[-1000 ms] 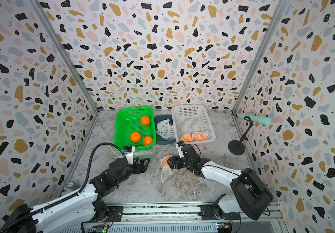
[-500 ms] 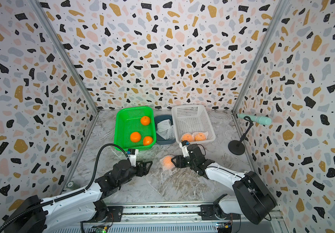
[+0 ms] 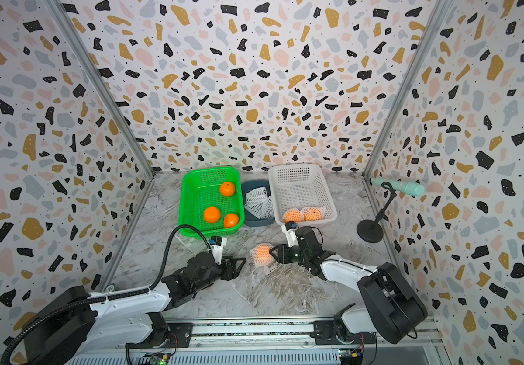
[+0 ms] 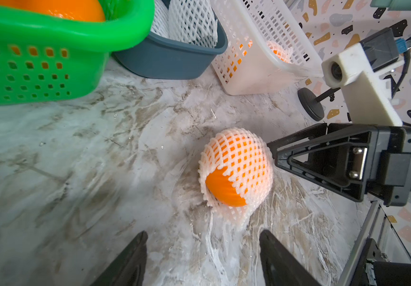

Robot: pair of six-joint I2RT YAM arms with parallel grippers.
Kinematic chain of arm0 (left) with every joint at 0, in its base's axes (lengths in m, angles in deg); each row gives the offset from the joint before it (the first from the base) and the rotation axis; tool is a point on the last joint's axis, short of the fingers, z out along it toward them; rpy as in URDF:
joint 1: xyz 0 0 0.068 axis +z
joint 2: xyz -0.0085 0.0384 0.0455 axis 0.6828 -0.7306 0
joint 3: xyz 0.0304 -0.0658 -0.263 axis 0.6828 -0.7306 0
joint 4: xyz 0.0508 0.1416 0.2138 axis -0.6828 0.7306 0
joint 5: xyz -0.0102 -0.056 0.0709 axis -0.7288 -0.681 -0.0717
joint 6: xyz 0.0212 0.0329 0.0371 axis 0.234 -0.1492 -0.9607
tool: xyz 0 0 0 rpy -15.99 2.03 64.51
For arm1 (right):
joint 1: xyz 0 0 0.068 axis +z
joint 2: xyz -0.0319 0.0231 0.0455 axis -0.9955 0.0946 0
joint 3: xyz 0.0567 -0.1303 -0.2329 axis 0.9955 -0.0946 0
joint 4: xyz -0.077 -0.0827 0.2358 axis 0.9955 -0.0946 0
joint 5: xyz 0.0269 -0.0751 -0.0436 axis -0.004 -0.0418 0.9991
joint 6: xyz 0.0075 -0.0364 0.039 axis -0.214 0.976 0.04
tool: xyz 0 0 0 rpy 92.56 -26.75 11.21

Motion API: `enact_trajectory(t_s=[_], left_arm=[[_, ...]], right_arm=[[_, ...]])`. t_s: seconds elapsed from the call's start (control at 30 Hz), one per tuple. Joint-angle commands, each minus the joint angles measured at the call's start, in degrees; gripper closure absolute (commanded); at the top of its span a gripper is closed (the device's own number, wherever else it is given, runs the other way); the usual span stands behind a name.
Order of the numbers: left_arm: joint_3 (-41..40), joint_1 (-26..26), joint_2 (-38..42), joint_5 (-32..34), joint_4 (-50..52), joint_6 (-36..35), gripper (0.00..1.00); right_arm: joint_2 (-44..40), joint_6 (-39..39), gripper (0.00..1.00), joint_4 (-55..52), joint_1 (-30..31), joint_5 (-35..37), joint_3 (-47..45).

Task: Remove foam nets from oranges
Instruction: Remove the foam net from the orange.

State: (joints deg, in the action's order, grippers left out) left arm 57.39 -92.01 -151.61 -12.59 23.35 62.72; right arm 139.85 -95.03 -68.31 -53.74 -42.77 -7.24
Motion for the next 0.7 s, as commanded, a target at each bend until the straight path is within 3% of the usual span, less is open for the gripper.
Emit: enact_trajectory(t_s=[0.0, 0.17, 0.5, 0.67], left_arm=[[-0.6, -0.6, -1.3, -1.1, -4.2, 0.6, 0.3], [1.1, -0.8, -4.3, -1.5, -4.3, 0.7, 0.36], [6.4, -0.7, -12.5, -4.0, -4.9, 0.0, 0.63], [7.9, -0.9, -15.8, -5.2, -5.6, -0.1, 0.69]], right_arm=[[0.4, -0.3, 0.51, 1.9, -0.3, -1.6, -0.3], [0.9, -0.7, 0.54, 3.3, -0.4, -2.7, -0.6], [1.4, -1.0, 0.62, 4.4, -0.4, -3.5, -0.9], [1.5, -0.9, 0.62, 4.5, -0.5, -3.6, -1.0]])
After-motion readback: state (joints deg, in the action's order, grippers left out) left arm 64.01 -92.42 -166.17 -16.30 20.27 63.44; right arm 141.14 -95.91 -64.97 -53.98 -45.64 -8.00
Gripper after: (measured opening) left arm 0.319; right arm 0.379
